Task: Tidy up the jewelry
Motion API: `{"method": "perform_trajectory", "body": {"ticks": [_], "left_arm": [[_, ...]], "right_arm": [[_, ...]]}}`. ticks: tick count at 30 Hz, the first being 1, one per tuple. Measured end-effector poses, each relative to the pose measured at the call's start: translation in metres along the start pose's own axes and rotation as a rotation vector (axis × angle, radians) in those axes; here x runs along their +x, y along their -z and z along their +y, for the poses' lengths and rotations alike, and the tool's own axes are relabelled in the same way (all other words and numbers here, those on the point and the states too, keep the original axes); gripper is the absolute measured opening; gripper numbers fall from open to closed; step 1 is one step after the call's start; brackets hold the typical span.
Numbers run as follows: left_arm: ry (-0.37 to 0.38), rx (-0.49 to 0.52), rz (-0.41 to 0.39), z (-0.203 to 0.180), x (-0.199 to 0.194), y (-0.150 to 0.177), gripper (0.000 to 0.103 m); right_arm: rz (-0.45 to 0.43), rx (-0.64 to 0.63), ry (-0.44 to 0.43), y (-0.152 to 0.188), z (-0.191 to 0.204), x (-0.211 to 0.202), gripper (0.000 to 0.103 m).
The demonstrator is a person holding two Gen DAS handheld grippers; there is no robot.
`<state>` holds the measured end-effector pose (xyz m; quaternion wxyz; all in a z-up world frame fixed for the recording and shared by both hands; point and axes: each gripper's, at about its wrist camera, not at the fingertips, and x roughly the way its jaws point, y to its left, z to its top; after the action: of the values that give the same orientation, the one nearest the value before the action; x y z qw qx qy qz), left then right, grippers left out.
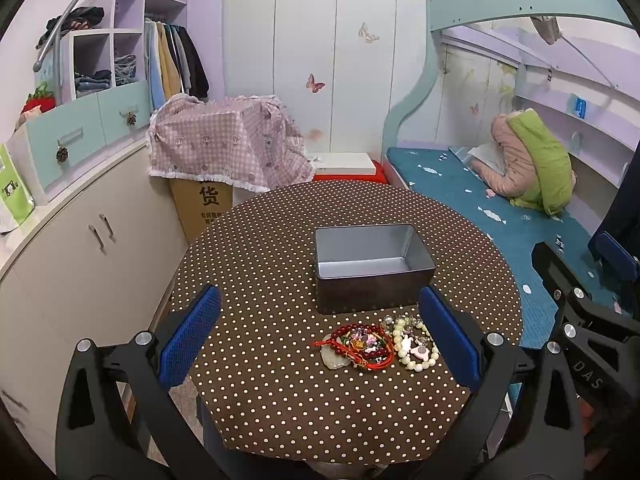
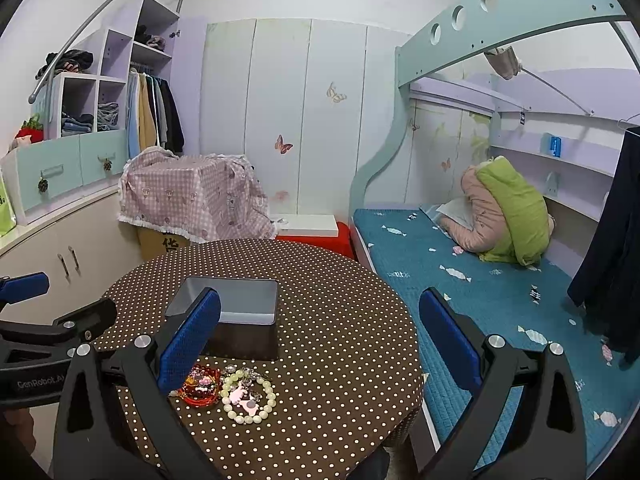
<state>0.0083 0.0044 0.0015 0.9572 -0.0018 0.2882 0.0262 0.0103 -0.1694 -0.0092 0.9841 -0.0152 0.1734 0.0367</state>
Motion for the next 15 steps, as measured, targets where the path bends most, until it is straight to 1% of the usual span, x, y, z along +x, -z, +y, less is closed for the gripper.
{"method": "perform_trajectory", "body": {"ticks": [15], "left_arm": [[0.002, -0.002, 0.005, -0.0018, 0.001, 0.0037, 0.098]], "right_arm": [[0.003, -0.001, -0.008, 0.001, 0.0007, 0.001, 0.096]]}}
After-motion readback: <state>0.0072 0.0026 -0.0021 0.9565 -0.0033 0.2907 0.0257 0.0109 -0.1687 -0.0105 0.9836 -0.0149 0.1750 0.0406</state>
